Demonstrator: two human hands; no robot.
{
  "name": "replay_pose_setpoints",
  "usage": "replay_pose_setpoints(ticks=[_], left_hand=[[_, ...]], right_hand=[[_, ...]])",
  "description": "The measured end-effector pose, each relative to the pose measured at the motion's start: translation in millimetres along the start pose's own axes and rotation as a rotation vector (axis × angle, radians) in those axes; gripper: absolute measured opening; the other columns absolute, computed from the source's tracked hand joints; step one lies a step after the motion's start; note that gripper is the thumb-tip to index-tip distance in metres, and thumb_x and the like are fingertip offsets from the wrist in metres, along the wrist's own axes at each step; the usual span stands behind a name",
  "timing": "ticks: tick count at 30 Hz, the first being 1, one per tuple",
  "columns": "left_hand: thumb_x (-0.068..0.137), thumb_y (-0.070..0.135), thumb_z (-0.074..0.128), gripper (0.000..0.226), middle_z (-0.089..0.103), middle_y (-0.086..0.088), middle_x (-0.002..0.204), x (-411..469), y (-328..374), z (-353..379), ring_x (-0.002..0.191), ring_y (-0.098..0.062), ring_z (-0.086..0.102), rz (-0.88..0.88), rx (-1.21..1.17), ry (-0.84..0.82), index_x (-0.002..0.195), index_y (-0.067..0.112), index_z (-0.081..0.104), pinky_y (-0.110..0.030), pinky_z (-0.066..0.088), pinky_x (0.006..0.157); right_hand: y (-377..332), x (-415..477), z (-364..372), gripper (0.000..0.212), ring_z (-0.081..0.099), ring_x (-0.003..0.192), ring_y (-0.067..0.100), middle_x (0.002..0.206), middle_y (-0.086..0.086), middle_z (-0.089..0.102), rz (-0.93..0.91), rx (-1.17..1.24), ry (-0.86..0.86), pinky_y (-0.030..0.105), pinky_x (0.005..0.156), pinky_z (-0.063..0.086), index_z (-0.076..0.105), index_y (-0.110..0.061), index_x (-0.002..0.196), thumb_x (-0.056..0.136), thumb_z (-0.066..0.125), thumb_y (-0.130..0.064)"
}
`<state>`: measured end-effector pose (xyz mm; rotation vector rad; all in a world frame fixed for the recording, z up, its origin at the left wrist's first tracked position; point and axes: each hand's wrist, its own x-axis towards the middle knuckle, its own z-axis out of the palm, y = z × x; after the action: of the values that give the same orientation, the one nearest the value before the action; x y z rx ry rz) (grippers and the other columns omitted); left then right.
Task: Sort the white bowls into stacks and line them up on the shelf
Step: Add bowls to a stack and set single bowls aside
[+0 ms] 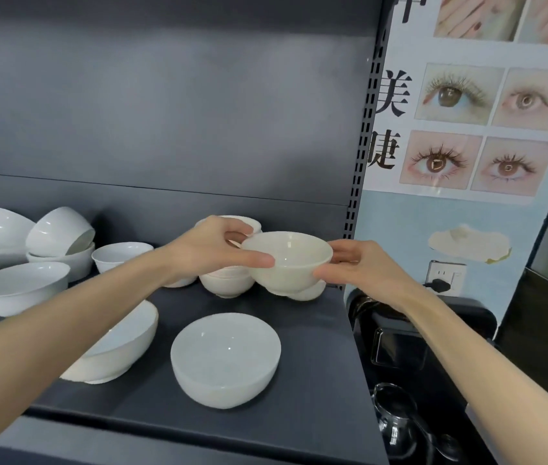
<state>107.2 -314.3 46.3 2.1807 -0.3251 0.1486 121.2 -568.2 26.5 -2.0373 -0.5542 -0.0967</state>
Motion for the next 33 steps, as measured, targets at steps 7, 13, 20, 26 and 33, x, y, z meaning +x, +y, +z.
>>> replay_pose_setpoints(ticks=[7,13,20,26,33], left_hand=[[0.037,0.062,0.079,0.098,0.067,0.005,0.112,12,0,-50,0.1,0.0,0.063,0.083,-0.013,0.154,0.121,0.015,0.061,-0.019,0.049,0.088],[0.068,0.033,0.082,0.063,0.067,0.004,0.104,41,-14,-82,0.095,0.001,0.062,0.159,-0.063,0.211,0.121,0.009,0.059,-0.009,0.047,0.076],[0.068,0.024,0.082,0.041,0.069,0.009,0.092,79,-54,-102,0.087,-0.001,0.064,0.188,-0.077,0.169,0.103,0.012,0.064,-0.006,0.049,0.072],[0.067,0.028,0.084,0.064,0.066,0.006,0.102,106,-85,-102,0.095,-0.005,0.063,0.207,-0.081,0.121,0.122,0.006,0.059,-0.008,0.047,0.076],[0.069,0.021,0.084,0.044,0.066,0.013,0.088,117,-103,-97,0.082,0.004,0.062,0.235,-0.104,0.062,0.106,0.012,0.063,-0.006,0.05,0.073]], right_hand=[[-26,43,20,0.041,0.071,0.09,0.011,0.098,-0.003,0.075,-0.077,0.121,0.076,0.029,0.086,0.056,0.064,-0.02,0.106,0.07,0.08,-0.03],[-39,83,36,0.047,0.07,0.094,0.008,0.105,-0.001,0.073,-0.089,0.148,0.138,0.025,0.085,0.054,0.058,-0.018,0.112,0.073,0.08,-0.031],[-37,116,66,0.041,0.067,0.095,-0.003,0.108,-0.007,0.072,-0.048,0.132,0.15,0.006,0.072,0.049,0.058,-0.021,0.117,0.08,0.076,-0.022],[-24,126,79,0.049,0.067,0.1,0.005,0.106,-0.004,0.073,-0.008,0.147,0.172,0.015,0.083,0.053,0.059,-0.016,0.122,0.077,0.077,-0.008],[-9,128,91,0.068,0.056,0.119,0.006,0.12,-0.009,0.067,0.051,0.077,0.156,0.021,0.095,0.049,0.055,-0.022,0.13,0.069,0.084,-0.015]])
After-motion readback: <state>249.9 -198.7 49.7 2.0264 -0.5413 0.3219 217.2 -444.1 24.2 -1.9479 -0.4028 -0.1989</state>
